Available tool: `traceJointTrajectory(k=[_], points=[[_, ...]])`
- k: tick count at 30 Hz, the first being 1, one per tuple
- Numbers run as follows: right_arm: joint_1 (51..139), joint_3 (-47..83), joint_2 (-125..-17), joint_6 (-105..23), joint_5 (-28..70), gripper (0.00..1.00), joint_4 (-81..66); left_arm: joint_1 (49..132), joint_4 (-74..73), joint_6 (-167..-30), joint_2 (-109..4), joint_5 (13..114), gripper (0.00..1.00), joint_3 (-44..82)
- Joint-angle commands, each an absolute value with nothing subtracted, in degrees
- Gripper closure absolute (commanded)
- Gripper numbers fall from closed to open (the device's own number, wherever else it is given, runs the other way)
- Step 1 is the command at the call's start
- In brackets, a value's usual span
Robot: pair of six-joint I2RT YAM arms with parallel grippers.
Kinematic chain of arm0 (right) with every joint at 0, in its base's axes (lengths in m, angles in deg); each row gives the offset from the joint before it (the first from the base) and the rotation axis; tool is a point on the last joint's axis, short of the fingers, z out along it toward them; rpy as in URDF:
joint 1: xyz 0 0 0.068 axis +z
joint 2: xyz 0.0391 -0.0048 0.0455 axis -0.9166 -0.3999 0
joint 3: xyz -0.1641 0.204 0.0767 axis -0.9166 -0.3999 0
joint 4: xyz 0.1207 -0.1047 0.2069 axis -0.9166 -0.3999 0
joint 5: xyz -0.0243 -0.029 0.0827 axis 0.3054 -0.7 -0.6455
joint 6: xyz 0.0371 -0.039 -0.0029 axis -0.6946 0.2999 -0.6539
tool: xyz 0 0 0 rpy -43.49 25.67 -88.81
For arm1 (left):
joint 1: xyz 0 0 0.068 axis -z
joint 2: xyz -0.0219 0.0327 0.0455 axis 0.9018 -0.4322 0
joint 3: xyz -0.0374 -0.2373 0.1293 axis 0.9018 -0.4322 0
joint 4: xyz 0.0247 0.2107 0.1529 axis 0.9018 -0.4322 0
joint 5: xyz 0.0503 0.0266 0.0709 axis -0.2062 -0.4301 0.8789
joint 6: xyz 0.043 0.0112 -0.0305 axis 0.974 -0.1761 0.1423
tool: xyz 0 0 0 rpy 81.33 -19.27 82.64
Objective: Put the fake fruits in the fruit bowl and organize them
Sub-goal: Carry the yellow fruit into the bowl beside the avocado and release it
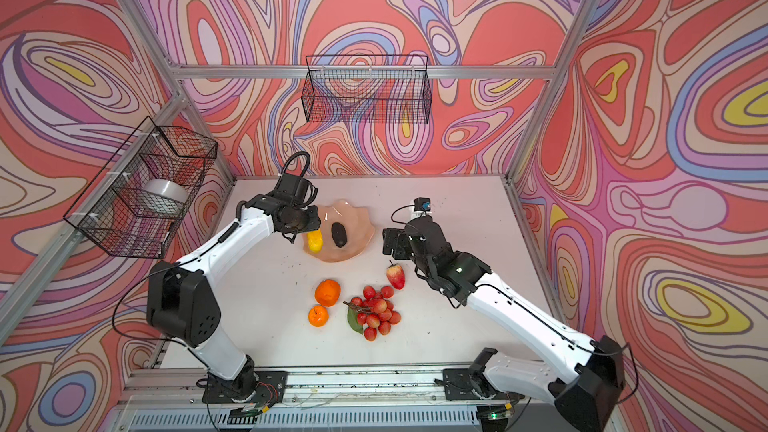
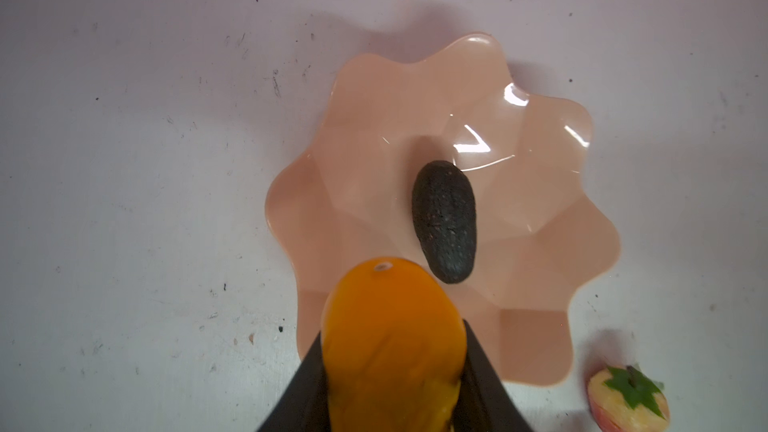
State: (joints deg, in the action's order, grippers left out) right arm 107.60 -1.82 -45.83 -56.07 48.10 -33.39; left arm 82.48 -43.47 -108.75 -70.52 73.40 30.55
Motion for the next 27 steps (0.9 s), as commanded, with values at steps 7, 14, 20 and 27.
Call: traceJointTrajectory(k=[7, 14, 20, 27], points=[[107.3, -8.3, -41.3, -62.9, 48.4, 0.02, -36.5, 82.1, -42.7, -107.0, -83.4, 71.2, 0.68, 39.8], [107.3, -10.0, -44.7, -62.8, 48.3, 0.03, -36.4, 82.1, -43.5, -108.9, -88.5, 71.4, 0.57, 41.5], [107.3, -10.0, -50.6, -60.7, 47.2, 0.02, -33.0, 82.1, -43.4, -109.0, -87.2, 70.2, 0.36, 41.9], [107.0, -7.2, -62.0, -59.7, 46.5, 0.04, -30.4, 82.1, -41.2, -109.8, -76.5, 70.2, 0.22, 40.8]])
